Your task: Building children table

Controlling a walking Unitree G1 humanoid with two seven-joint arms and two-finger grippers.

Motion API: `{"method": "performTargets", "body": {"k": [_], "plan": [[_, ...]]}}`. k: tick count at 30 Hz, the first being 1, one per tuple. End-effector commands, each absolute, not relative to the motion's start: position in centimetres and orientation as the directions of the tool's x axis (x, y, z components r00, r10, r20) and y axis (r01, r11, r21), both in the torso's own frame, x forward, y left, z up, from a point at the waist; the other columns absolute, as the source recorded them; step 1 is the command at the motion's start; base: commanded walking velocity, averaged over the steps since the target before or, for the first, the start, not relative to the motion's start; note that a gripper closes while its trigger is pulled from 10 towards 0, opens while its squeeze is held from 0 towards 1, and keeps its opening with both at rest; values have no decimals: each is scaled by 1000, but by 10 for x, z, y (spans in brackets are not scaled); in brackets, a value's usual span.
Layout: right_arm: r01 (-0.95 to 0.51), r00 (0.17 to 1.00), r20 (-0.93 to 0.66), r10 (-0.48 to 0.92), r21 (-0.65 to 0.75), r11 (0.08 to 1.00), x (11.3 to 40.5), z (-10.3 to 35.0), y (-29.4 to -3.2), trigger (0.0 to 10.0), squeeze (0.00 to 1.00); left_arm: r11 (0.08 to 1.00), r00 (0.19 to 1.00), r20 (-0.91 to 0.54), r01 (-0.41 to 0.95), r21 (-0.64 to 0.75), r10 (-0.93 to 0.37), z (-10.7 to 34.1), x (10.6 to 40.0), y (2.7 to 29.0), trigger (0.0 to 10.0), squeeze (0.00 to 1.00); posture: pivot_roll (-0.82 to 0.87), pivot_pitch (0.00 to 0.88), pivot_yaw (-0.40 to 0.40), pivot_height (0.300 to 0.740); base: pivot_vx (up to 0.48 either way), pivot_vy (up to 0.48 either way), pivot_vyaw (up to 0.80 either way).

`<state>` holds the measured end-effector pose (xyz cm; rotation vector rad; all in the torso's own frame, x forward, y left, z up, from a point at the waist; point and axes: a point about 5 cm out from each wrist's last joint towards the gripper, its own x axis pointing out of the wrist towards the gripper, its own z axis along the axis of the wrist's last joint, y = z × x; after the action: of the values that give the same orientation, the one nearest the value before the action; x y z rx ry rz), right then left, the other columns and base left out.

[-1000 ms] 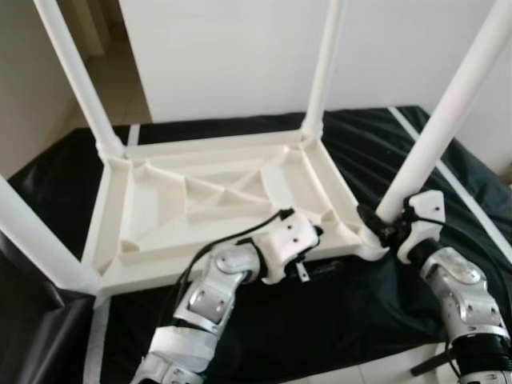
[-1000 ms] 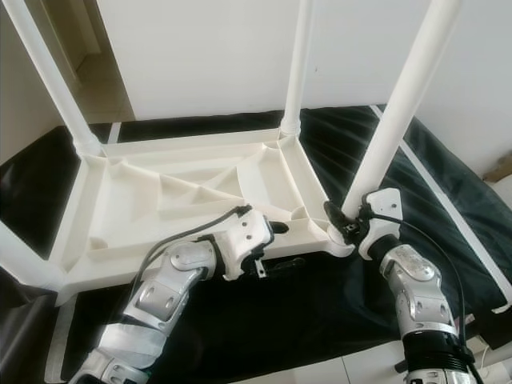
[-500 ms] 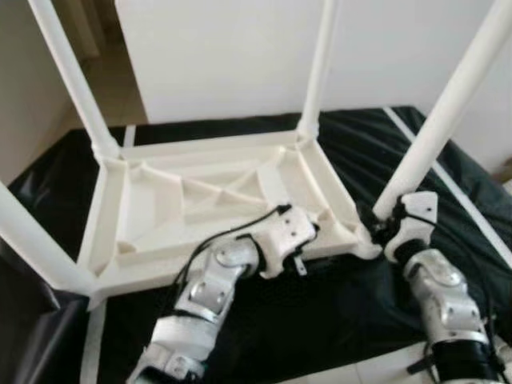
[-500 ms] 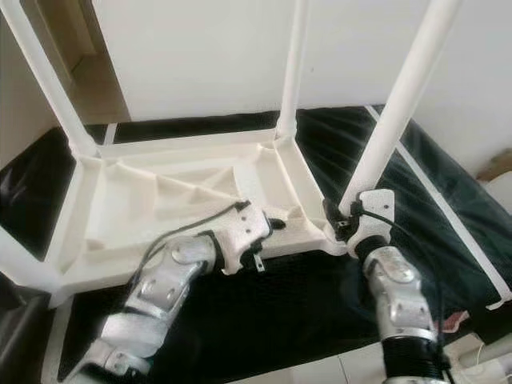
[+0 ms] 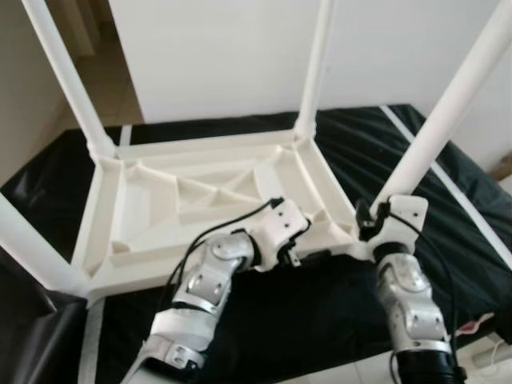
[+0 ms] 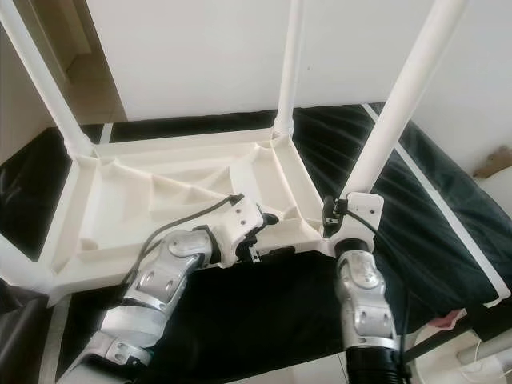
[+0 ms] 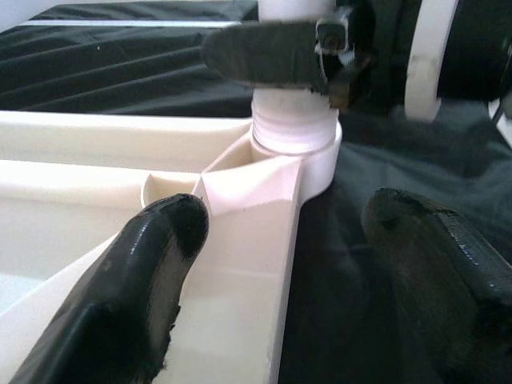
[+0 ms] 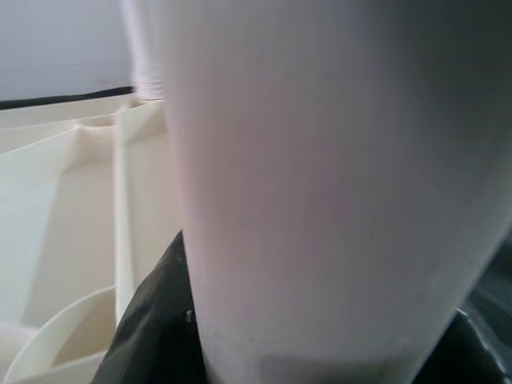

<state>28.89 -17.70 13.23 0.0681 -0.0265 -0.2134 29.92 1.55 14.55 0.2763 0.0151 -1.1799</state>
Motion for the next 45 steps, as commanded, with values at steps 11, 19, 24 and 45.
{"method": "performTargets", "body": {"k": [11, 19, 24, 45], "plan": [[273, 961, -87, -261, 186, 944, 280, 120, -150, 10000, 0, 469, 502, -69, 843, 264, -862, 157, 303, 10, 10000, 0, -80, 0, -15, 740, 0, 0, 0], [248, 969, -57, -242, 180, 952, 280, 124, -150, 10000, 1000, 492, 525, -32, 816, 302, -851, 163, 304, 8, 10000, 0, -84, 0, -10, 740, 0, 0, 0], [221, 974, 7, -227, 193, 956, 277, 135, -153, 10000, 1000, 504, 534, -13, 804, 315, -845, 169, 304, 7, 10000, 0, -83, 0, -10, 740, 0, 0, 0], [-235, 971, -54, 231, -77, 969, 285, 124, -211, 10000, 0, 230, 284, -123, 913, 336, -951, 151, 277, 41, 10000, 0, -68, 0, 18, 740, 0, 0, 0]]}}
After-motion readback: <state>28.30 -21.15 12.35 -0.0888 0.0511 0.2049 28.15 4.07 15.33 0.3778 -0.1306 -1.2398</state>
